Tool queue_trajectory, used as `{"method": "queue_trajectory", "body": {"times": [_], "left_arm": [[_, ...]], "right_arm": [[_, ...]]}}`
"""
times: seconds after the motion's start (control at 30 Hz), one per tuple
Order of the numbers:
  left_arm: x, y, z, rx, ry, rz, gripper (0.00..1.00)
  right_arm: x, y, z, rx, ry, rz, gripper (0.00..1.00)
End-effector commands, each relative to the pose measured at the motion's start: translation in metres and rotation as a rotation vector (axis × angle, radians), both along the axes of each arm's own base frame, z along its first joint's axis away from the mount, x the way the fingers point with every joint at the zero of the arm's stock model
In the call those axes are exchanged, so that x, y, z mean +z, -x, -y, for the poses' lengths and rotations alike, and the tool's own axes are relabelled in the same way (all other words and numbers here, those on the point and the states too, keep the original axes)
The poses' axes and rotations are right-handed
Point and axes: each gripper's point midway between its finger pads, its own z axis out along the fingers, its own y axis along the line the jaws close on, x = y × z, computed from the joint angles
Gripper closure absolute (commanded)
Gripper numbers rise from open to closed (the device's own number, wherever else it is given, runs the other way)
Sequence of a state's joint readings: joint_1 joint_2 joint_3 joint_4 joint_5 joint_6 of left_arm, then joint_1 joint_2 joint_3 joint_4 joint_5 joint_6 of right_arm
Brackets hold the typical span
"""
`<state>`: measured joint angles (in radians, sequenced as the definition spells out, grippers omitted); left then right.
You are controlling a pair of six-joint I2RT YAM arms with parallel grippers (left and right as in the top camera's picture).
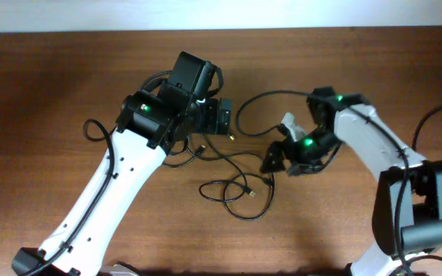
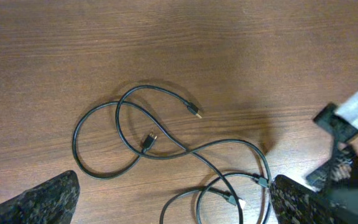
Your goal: Untangle cables
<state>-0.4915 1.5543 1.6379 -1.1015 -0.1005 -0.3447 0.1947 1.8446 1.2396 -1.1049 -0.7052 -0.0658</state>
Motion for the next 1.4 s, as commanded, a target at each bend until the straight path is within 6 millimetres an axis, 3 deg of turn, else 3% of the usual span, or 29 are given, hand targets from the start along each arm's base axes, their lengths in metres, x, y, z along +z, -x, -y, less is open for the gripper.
{"method": "queue_trajectory", "body": {"times": [0.0,0.03,0.13,0.2,0.23,0.27,0.3,0.37,0.5,0.63,0.73,0.8,0.87,0.97,1.0,1.07,1.13,1.27,1.37], "left_arm": [[-0.002,0.001,0.002,-0.007,0.005,-0.008,0.01],[-0.002,0.001,0.002,-0.007,0.005,-0.008,0.01],[-0.002,0.001,0.002,-0.007,0.005,-0.008,0.01],[-0.002,0.001,0.002,-0.007,0.005,-0.008,0.01],[-0.002,0.001,0.002,-0.007,0.005,-0.009,0.01],[-0.002,0.001,0.002,-0.007,0.005,-0.008,0.01],[-0.002,0.001,0.002,-0.007,0.005,-0.008,0.01],[-0.002,0.001,0.002,-0.007,0.005,-0.008,0.01],[-0.002,0.001,0.002,-0.007,0.005,-0.008,0.01],[-0.002,0.001,0.002,-0.007,0.005,-0.008,0.01],[-0.002,0.001,0.002,-0.007,0.005,-0.008,0.01],[-0.002,0.001,0.002,-0.007,0.005,-0.008,0.01],[-0.002,0.001,0.002,-0.007,0.005,-0.008,0.01],[-0.002,0.001,0.002,-0.007,0.005,-0.008,0.01],[-0.002,0.001,0.002,-0.007,0.005,-0.008,0.01],[-0.002,0.001,0.002,-0.007,0.005,-0.008,0.01],[-0.002,0.001,0.002,-0.007,0.005,-0.008,0.01],[-0.002,0.001,0.002,-0.007,0.005,-0.008,0.01],[-0.002,0.001,0.002,-0.007,0.005,-0.008,0.01]], "right_arm": [[-0.029,0.023,-0.036,-0.170,-0.038,-0.170,0.01],[-0.038,0.026,-0.049,-0.207,-0.055,-0.183,0.01],[-0.040,0.024,-0.074,-0.199,-0.092,-0.150,0.03],[-0.039,0.022,-0.080,-0.200,-0.102,-0.136,0.14],[-0.039,0.022,-0.080,-0.200,-0.102,-0.136,0.32],[-0.039,0.022,-0.080,-0.200,-0.102,-0.136,0.58],[-0.039,0.021,-0.079,-0.201,-0.098,-0.134,0.75],[-0.040,0.021,-0.079,-0.202,-0.095,-0.131,0.94],[-0.044,0.015,-0.072,-0.225,-0.068,-0.116,0.96],[-0.027,-0.019,-0.043,-0.321,-0.087,-0.077,0.96],[0.014,-0.060,-0.015,-0.381,-0.102,0.067,0.96],[0.067,-0.090,-0.001,-0.393,-0.140,0.208,0.96],[0.112,-0.106,0.004,-0.383,-0.164,0.322,0.96],[0.204,-0.127,0.008,-0.359,-0.171,0.550,0.96],[0.224,-0.131,0.011,-0.370,-0.158,0.603,0.96],[0.287,-0.136,0.015,-0.383,-0.177,0.749,0.96],[0.332,-0.131,0.015,-0.386,-0.210,0.838,0.96],[0.387,-0.116,0.017,-0.404,-0.259,0.943,0.96],[0.427,-0.118,0.034,-0.500,-0.246,1.060,0.96]]}}
